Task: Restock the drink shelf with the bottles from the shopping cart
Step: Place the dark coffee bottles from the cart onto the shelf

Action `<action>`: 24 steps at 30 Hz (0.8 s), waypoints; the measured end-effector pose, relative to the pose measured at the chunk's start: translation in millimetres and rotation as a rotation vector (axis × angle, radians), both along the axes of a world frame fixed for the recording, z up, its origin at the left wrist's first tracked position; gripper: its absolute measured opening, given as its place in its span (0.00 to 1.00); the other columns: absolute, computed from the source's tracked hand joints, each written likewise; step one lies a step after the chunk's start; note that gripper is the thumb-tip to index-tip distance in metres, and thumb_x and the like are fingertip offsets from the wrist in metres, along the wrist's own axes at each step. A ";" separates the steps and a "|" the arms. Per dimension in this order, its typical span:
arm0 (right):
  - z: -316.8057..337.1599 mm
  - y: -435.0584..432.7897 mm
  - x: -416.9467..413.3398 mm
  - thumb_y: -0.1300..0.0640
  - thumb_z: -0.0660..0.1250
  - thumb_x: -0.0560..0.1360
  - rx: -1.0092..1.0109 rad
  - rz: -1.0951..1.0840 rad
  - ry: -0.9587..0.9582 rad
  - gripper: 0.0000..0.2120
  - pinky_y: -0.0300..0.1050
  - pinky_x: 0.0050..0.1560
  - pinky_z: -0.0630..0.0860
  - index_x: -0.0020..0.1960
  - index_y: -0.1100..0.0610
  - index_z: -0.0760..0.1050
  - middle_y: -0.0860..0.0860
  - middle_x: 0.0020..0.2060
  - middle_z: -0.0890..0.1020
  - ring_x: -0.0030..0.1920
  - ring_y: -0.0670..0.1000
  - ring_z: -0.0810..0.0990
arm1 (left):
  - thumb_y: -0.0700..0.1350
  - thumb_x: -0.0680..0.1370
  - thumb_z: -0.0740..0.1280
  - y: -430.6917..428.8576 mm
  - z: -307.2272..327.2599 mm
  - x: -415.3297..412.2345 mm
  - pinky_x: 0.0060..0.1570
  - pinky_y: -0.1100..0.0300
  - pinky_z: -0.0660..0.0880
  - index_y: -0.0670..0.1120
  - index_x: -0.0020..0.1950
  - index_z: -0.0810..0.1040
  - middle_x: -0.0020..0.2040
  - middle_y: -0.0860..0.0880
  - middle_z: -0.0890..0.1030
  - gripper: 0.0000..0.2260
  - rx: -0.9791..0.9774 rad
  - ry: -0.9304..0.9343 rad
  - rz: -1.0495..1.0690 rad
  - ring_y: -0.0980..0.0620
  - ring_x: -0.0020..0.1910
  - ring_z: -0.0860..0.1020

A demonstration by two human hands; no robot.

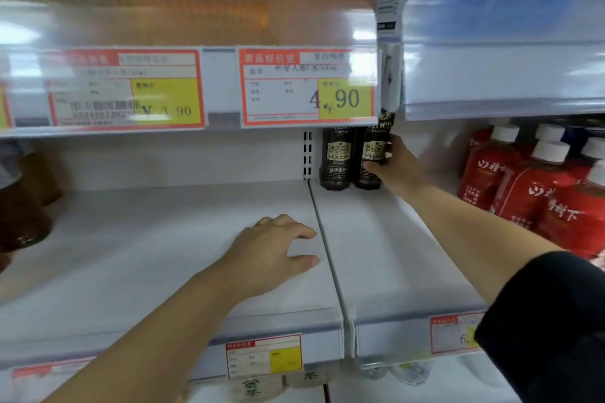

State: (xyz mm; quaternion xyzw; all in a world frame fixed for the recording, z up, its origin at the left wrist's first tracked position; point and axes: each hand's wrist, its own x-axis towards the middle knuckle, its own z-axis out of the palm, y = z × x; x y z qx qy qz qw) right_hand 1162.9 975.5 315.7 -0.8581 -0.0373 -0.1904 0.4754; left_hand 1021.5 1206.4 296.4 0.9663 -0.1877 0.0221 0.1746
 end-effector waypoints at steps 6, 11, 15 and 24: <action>1.8 8.2 -2.1 0.62 0.69 0.72 -0.099 -0.075 0.002 0.28 0.41 0.54 0.68 0.69 0.61 0.63 0.57 0.61 0.77 0.60 0.57 0.76 | 0.59 0.77 0.62 1.0 -0.2 1.5 0.66 0.58 0.62 0.58 0.70 0.67 0.67 0.58 0.68 0.21 0.011 -0.012 -0.015 0.56 0.65 0.65; 12.7 15.8 -42.0 0.54 0.70 0.73 -0.192 -0.066 0.273 0.30 0.43 0.51 0.68 0.68 0.64 0.61 0.60 0.64 0.73 0.63 0.58 0.72 | 0.56 0.77 0.64 1.8 7.9 -4.9 0.66 0.59 0.64 0.55 0.70 0.67 0.68 0.57 0.70 0.22 -0.096 0.027 -0.022 0.58 0.66 0.67; 26.1 39.8 -117.7 0.55 0.68 0.74 -0.377 0.108 0.087 0.19 0.35 0.50 0.67 0.64 0.56 0.73 0.52 0.59 0.78 0.57 0.50 0.76 | 0.52 0.78 0.64 23.3 14.5 -46.3 0.56 0.67 0.69 0.57 0.64 0.73 0.57 0.63 0.74 0.14 -0.271 -0.243 0.001 0.64 0.56 0.73; -37.5 221.8 -274.7 0.55 0.67 0.72 -0.388 0.888 -0.196 0.06 0.32 0.41 0.74 0.48 0.51 0.81 0.43 0.39 0.82 0.38 0.41 0.78 | 0.45 0.77 0.60 158.6 -59.4 -201.6 0.42 0.63 0.73 0.46 0.51 0.79 0.45 0.54 0.80 0.10 -0.453 -0.549 0.278 0.58 0.43 0.77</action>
